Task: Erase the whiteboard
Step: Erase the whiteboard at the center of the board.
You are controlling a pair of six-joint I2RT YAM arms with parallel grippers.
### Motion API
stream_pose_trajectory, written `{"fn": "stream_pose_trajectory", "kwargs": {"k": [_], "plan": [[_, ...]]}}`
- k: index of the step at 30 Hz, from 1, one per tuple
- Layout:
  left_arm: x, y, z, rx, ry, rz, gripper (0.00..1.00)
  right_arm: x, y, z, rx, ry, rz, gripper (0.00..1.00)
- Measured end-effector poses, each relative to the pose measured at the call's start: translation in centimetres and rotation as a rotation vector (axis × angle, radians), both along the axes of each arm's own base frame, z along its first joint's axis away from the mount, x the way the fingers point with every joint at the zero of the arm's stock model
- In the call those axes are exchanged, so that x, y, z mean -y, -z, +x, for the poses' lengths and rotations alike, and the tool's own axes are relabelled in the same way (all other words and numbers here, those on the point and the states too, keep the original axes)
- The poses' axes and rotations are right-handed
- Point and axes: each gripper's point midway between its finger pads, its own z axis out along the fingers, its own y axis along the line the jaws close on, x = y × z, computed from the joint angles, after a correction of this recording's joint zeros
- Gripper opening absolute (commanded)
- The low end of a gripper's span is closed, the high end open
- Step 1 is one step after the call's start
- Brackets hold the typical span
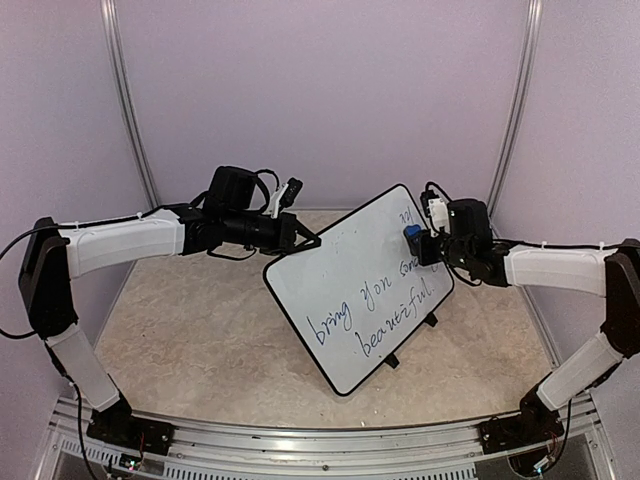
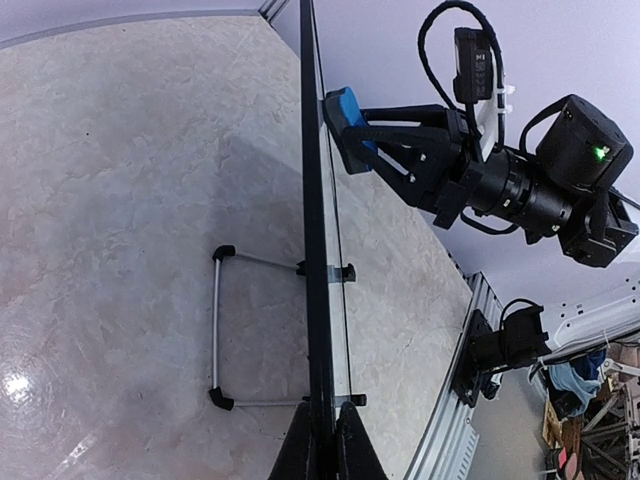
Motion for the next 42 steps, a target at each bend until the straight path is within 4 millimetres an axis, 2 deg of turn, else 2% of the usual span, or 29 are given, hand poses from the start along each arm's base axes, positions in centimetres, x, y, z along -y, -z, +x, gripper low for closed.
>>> {"fn": "stream_pose_trajectory", "kwargs": {"k": [10, 15, 22, 25, 32, 39, 42], "plan": [[0.1, 0.0, -0.1, 0.004, 0.006, 0.000, 0.00, -0.9, -4.6, 4.3, 0.074, 0.024, 0.021, 0.27], [0.1, 0.0, -0.1, 0.004, 0.004, 0.001, 0.00, -1.1, -4.0, 4.0, 0.071, 0.007, 0.043, 0.26], [0.0, 0.0, 0.0, -0.001, 0.000, 0.001, 0.00, -0.2, -0.4, 0.7, 0.012, -0.019, 0.065, 0.26], [0.0, 0.0, 0.0, 0.000, 0.001, 0.000, 0.00, 0.0, 0.2, 0.0, -0.001, -0.023, 0.065, 0.26], [0.1, 0.0, 0.0, 0.001, 0.001, 0.000, 0.00, -0.1, -0.1, 0.2, -0.004, -0.024, 0.055, 0.26], [0.1, 0.0, 0.0, 0.001, -0.001, 0.002, 0.00, -1.3, -3.3, 3.0, 0.049, -0.023, 0.068, 0.26], [0.1, 0.0, 0.0, 0.002, 0.001, 0.001, 0.00, -1.5, -3.7, 3.3, 0.057, -0.025, 0.068, 0.26]]}}
